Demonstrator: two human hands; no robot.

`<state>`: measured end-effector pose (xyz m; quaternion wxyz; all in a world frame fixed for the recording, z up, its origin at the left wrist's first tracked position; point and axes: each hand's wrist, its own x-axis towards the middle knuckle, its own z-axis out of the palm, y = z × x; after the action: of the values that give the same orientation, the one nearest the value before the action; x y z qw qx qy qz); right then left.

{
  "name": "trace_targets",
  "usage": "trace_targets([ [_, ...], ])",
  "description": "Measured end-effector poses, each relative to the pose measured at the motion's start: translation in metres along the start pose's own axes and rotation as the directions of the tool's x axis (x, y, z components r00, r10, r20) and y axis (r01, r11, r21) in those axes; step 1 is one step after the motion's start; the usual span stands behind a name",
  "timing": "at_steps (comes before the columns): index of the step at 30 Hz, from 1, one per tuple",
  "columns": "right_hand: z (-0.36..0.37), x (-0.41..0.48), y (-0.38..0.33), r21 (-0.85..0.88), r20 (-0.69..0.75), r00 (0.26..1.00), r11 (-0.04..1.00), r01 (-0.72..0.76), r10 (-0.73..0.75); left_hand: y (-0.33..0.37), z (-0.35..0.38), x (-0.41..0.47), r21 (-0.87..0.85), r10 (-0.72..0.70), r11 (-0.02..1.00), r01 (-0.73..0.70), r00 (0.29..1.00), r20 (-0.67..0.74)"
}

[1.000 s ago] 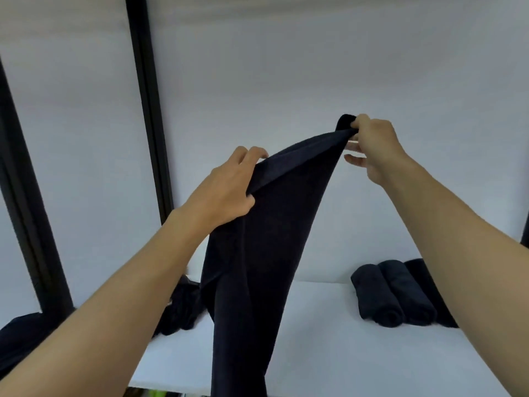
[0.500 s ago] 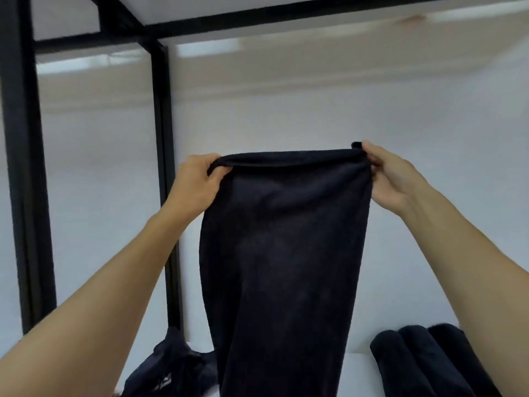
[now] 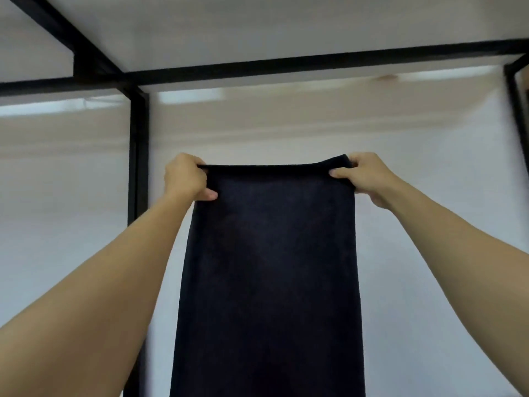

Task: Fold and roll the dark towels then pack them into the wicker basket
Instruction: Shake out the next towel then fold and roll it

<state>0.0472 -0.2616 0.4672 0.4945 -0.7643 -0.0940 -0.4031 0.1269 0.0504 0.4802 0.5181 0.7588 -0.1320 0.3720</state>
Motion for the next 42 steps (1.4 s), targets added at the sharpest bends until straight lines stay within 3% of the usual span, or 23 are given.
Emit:
trace_targets([
  [2, -0.004, 0.026, -0.003, -0.023, -0.078, 0.996, 0.999, 0.033, -0.035, 0.01, 0.01, 0.024, -0.326, -0.024, 0.945, 0.016, 1.0, -0.019],
  [4, -0.008, 0.047, -0.005, -0.012, -0.166, 0.984, 0.998, 0.067, -0.068, 0.022, 0.018, 0.034, -0.409, 0.044, 0.91, -0.07, 0.996, -0.074],
  [7, -0.014, 0.056, -0.012, 0.076, -0.229, 0.967, 0.988, 0.132, -0.112, 0.036, 0.019, 0.029, -0.406, 0.161, 0.889, -0.209, 0.975, -0.15],
  [11, -0.023, 0.036, -0.024, 0.198, -0.204, 0.972, 0.968, 0.156, -0.115, 0.045, 0.001, 0.005, -0.366, 0.244, 0.879, -0.307, 0.947, -0.208],
  [16, -0.04, -0.024, -0.039, 0.267, -0.155, 0.98, 0.95, 0.165, -0.126, 0.042, -0.035, -0.042, -0.333, 0.283, 0.876, -0.347, 0.932, -0.228],
  [27, -0.073, -0.201, -0.058, 0.197, 0.038, 0.998, 0.979, -0.055, 0.048, 0.002, -0.118, -0.184, -0.257, 0.339, 0.899, -0.354, 0.935, -0.105],
  [31, -0.067, -0.241, -0.039, 0.089, 0.131, 0.971, 0.973, -0.215, 0.202, -0.025, -0.128, -0.222, -0.238, 0.245, 0.941, -0.241, 0.969, -0.013],
  [36, -0.045, -0.275, 0.026, -0.072, 0.194, 0.889, 0.909, -0.41, 0.416, -0.093, -0.103, -0.25, -0.132, 0.007, 0.991, 0.021, 0.979, 0.205],
  [39, -0.02, -0.288, 0.087, -0.201, 0.195, 0.824, 0.844, -0.497, 0.532, -0.154, -0.069, -0.267, -0.043, -0.207, 0.971, 0.237, 0.913, 0.352],
  [42, 0.011, -0.298, 0.152, -0.305, 0.211, 0.767, 0.786, -0.538, 0.607, -0.22, -0.029, -0.285, 0.11, -0.416, 0.905, 0.411, 0.8, 0.433],
])
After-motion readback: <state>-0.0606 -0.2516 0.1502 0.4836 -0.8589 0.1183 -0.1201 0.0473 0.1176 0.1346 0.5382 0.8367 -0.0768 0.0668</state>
